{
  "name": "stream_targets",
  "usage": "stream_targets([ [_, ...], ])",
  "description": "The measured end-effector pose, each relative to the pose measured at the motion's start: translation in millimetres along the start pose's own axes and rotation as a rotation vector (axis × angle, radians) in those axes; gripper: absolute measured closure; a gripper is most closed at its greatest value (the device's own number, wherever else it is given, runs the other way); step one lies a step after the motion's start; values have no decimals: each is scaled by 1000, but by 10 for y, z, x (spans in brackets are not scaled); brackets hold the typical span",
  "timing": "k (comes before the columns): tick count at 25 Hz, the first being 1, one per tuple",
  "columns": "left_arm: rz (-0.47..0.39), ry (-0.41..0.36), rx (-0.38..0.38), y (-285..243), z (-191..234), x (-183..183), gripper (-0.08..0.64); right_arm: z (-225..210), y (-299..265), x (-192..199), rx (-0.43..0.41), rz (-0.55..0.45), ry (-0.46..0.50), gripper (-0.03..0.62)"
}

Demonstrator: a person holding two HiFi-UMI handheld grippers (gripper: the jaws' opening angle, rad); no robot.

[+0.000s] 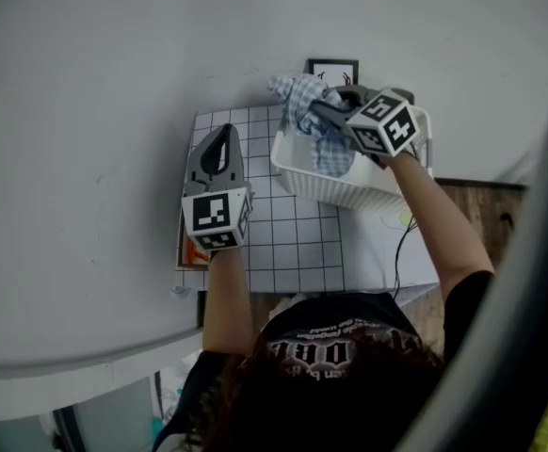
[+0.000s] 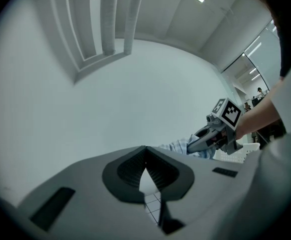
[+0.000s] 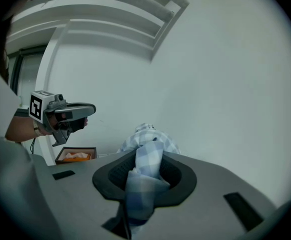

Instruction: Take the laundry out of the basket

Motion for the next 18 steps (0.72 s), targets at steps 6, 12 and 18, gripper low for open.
stream_targets([
  [6, -4, -9, -20, 133, 126, -35, 559, 147, -87, -169, -2, -10, 4, 500],
  [12, 20, -15, -41, 274, 246, -11, 558, 316, -161, -362, -19, -30, 16, 500],
  [18, 14, -12, -58, 447, 341, -5, 558, 571, -270, -525, -38, -41, 55, 502],
])
Point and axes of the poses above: the fingertips, and each gripper's own axes: y backward along the fingers, z to its left, x out of its underside, the point moved 7 cm from there along y, backward along the fingers, and after that the axes turned 2 degrees about -x, right-handed, at the moved point
